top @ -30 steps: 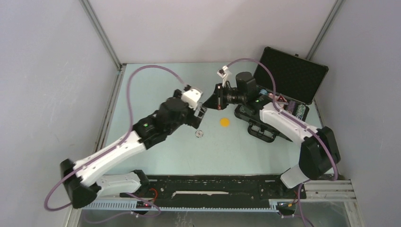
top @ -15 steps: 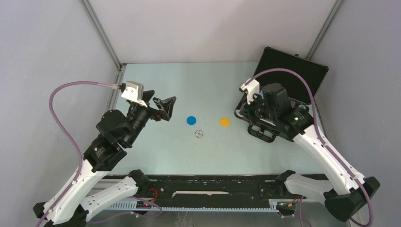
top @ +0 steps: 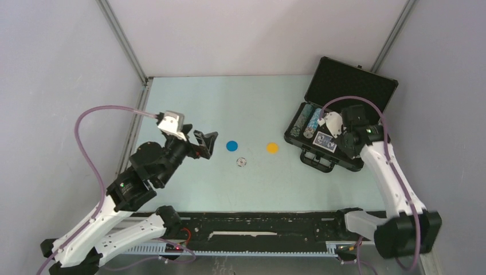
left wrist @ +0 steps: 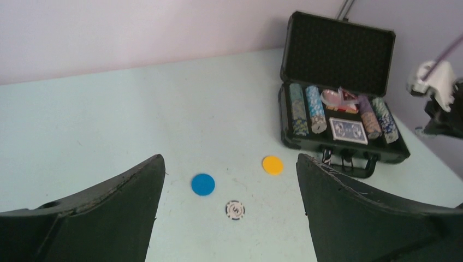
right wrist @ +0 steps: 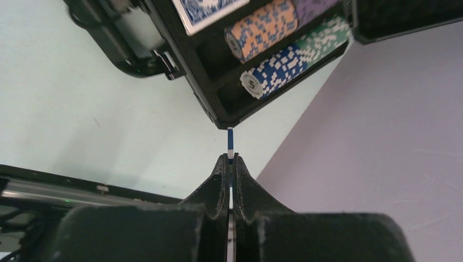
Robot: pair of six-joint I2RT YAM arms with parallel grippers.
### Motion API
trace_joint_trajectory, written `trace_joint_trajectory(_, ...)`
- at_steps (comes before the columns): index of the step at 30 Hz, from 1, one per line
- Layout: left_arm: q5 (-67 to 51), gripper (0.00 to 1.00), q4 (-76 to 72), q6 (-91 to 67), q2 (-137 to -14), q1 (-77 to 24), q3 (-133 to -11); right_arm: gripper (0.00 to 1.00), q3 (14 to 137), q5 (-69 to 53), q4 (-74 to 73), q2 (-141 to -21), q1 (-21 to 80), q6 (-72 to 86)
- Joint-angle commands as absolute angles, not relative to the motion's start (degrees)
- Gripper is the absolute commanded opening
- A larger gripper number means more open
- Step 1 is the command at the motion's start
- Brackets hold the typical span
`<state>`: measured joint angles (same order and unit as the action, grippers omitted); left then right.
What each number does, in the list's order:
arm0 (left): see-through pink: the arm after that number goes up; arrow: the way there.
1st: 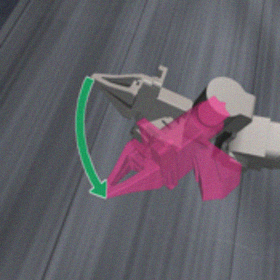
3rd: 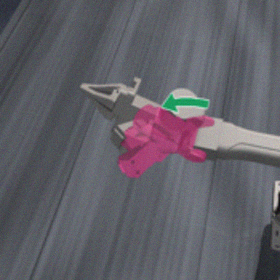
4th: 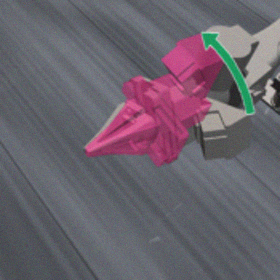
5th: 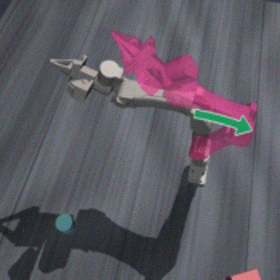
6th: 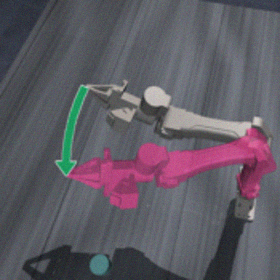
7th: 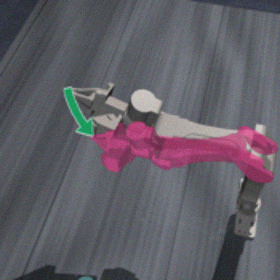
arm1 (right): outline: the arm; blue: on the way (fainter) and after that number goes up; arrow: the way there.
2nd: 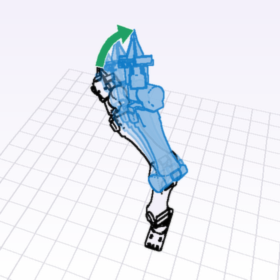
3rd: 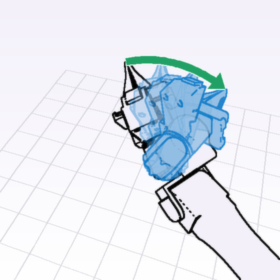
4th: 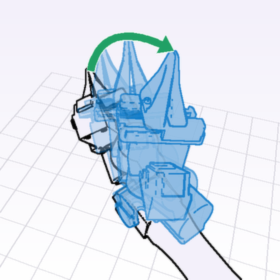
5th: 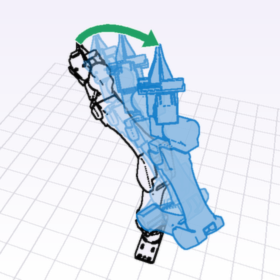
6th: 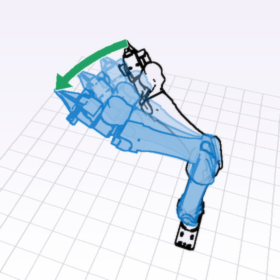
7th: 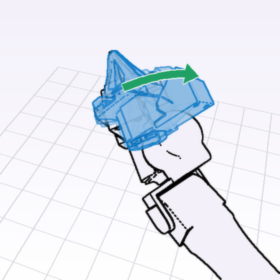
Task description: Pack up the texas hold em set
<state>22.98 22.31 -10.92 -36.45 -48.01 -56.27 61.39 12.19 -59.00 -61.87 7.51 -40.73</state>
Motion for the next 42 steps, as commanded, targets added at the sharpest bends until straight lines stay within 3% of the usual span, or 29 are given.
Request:
trace_joint_trajectory(1, 27.9, 0.95, 19.1, -8.3, -34.9, -52.6, -51.3, 0.0, 62.4, 16.9, -56.5, -71.5, 4.0, -44.1)
trace_joint_trajectory(8, 36.3, 0.96, 18.9, -5.7, -32.1, -56.4, -50.0, 0.0, 60.7, 21.2, -49.8, -79.0, 0.7, -45.5)
trace_joint_trajectory(25, 32.6, 0.96, 18.5, -5.4, -34.5, -56.9, -49.6, 0.01, 57.5, 16.5, -41.6, -86.3, -1.4, -47.7)
trace_joint_trajectory(42, 31.3, 0.96, 18.5, -5.3, -35.0, -56.6, -49.3, 0.4, 54.7, 21.4, -36.4, -82.2, -0.4, -43.0)
